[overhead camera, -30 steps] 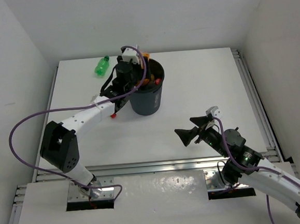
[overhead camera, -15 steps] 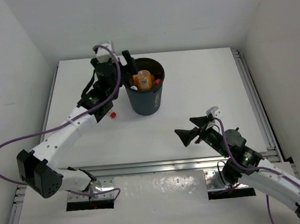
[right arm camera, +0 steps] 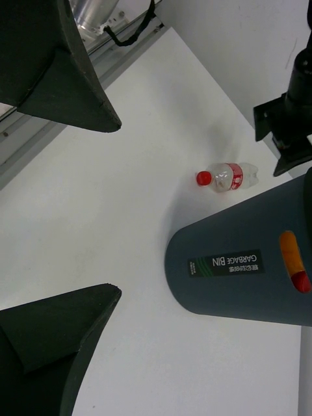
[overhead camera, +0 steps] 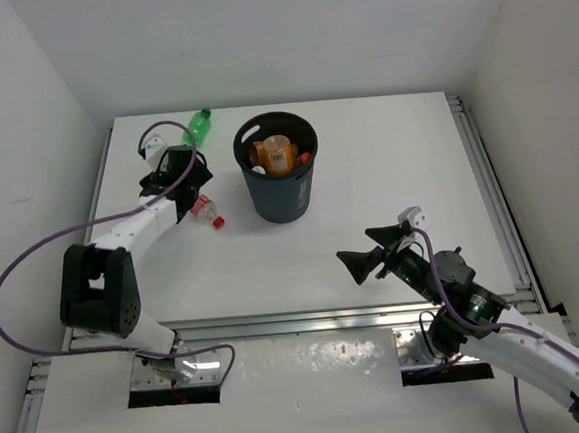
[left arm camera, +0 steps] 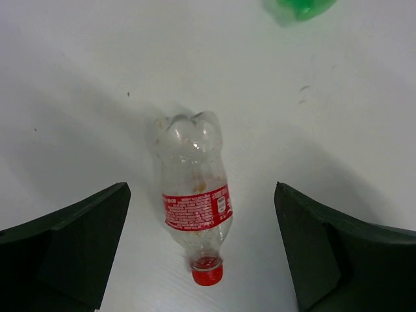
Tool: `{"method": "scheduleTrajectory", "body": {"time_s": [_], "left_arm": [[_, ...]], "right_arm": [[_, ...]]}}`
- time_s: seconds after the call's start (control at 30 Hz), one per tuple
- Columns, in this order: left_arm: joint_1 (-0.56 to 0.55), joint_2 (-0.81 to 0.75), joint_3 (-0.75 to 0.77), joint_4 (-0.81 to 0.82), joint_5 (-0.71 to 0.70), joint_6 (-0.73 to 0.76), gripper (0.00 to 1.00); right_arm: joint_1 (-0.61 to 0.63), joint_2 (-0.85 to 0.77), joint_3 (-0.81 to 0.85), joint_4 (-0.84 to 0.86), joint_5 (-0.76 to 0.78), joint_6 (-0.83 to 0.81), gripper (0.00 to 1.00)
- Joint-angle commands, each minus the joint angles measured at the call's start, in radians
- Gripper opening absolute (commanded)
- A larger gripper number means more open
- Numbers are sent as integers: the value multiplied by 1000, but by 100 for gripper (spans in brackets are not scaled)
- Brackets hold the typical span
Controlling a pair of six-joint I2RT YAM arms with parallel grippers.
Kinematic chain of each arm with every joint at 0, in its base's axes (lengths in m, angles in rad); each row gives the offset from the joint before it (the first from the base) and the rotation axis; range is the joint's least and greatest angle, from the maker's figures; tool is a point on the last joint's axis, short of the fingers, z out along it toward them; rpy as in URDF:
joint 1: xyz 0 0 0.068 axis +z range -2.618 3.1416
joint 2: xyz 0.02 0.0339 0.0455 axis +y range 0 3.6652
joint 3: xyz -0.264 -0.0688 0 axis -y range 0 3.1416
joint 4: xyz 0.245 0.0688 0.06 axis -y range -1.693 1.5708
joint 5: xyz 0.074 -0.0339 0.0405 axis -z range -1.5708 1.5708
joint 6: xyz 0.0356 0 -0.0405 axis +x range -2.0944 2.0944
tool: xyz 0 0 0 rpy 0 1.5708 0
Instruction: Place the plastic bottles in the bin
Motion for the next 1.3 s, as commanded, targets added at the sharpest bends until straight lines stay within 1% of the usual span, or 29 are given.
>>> {"method": "scheduleTrajectory", "body": {"time_s": [0.0, 0.1, 0.3, 0.4, 0.43, 0.63, 0.67, 0.7, 0.8, 0.83, 0.9, 0.93, 1.0, 1.03, 1.07, 1.1, 1.17, 1.2, 1.23, 1.27], "left_arm": [[27, 64, 8, 30, 37, -70, 100], [47, 131, 14, 48, 80, -78, 100], [61, 234, 17, 74, 77, -92, 100], [64, 265, 2, 128, 74, -83, 99], [65, 275, -5, 171, 74, -84, 98], [64, 344, 15, 199, 89, -70, 89], [65, 346, 11, 208, 92, -69, 84], [67, 349, -2, 223, 100, -67, 81], [65, 346, -18, 245, 109, -57, 65], [67, 346, -20, 243, 111, -55, 55], [67, 340, -28, 249, 109, -50, 43], [67, 337, -32, 255, 111, -49, 32], [67, 306, -52, 265, 117, -47, 24], [65, 292, -57, 268, 123, -43, 18], [62, 245, -69, 271, 134, -32, 16], [59, 219, -74, 269, 137, -24, 11], [50, 124, -89, 279, 164, 17, 5], [43, 86, -91, 272, 164, 26, 0], [35, 85, -89, 266, 164, 39, 0], [10, -45, -80, 250, 134, 68, 0]], "right_arm": [[4, 13, -3, 56, 0, 5, 98], [4, 28, 1, 58, 3, 4, 98], [3, 26, 3, 56, 6, 2, 98], [4, 28, 0, 58, 5, 2, 98], [6, 28, 1, 59, 5, 0, 98], [4, 40, 5, 61, 12, -3, 98], [4, 40, 8, 59, 14, -3, 98], [4, 39, 8, 56, 15, -6, 98], [4, 26, 9, 52, 15, -6, 98], [4, 25, 11, 52, 17, -6, 98], [4, 19, 11, 52, 17, -4, 98], [4, 19, 11, 52, 18, -3, 98], [4, 20, 12, 46, 21, -3, 98], [4, 20, 12, 45, 21, -1, 98], [4, 20, 12, 45, 21, -1, 98], [4, 19, 11, 44, 21, 0, 98], [4, 17, 11, 47, 18, 2, 98], [4, 16, 9, 49, 17, 0, 98], [6, 13, 9, 49, 15, 2, 98], [4, 11, 6, 52, 17, -3, 98]]}}
